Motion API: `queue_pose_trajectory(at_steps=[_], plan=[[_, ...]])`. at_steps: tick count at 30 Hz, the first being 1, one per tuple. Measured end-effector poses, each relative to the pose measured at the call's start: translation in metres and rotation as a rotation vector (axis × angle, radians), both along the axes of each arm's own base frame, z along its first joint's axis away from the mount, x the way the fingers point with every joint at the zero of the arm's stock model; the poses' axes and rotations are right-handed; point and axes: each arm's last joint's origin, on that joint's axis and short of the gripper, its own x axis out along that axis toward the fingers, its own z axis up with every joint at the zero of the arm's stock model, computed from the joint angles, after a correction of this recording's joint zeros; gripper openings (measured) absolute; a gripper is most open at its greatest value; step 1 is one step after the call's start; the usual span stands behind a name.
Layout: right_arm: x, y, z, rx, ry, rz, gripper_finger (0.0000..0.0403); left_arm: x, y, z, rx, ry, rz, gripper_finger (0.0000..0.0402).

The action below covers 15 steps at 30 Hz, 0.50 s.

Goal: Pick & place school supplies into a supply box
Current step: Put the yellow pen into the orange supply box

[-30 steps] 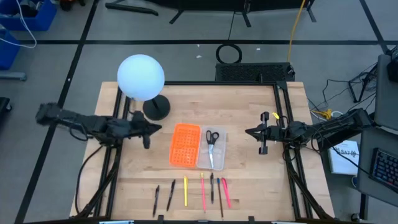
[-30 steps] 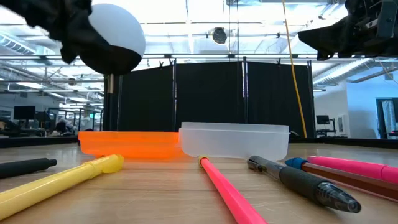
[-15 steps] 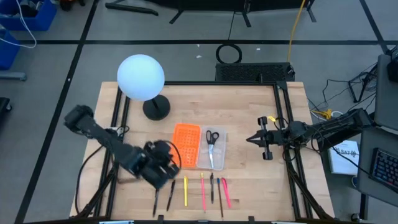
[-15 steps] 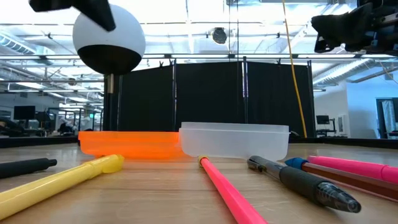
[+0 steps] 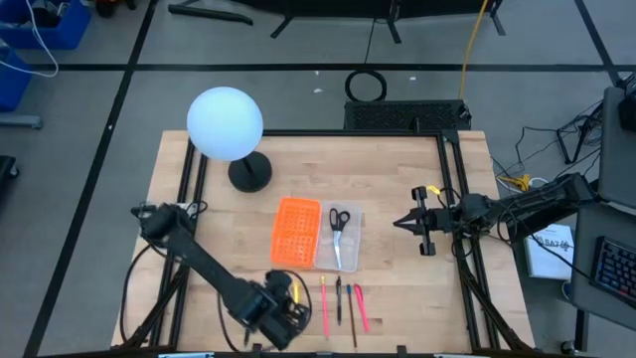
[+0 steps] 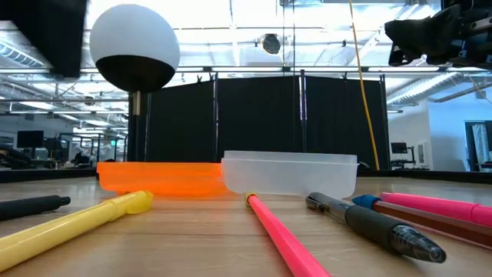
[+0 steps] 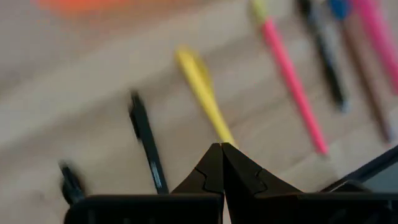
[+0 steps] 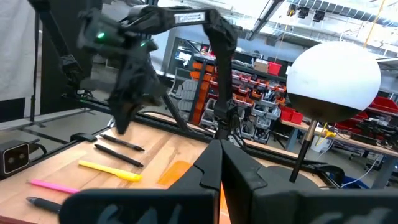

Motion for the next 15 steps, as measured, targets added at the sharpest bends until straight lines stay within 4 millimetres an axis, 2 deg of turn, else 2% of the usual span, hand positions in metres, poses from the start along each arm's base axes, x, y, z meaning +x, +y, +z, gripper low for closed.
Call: queue_pose_trajectory(at_steps=[3,6,15], plan=[[0.0,0.0,0.0,0.0,0.0,0.0,0.0,0.009,-0.009,-0.014,-0.036,0.05,-0.005,0.0011],[0.0,0.0,0.0,0.0,0.0,0.0,0.0,0.019,-0.012,-0.019,-0.057,0.062,0.001,0.0031],[0.0,0.0,0.0,-0.036,-0.007,-0.006,0.0,0.033,-0.002,-0.021,-0.113,0.059,-0.058,0.0124]])
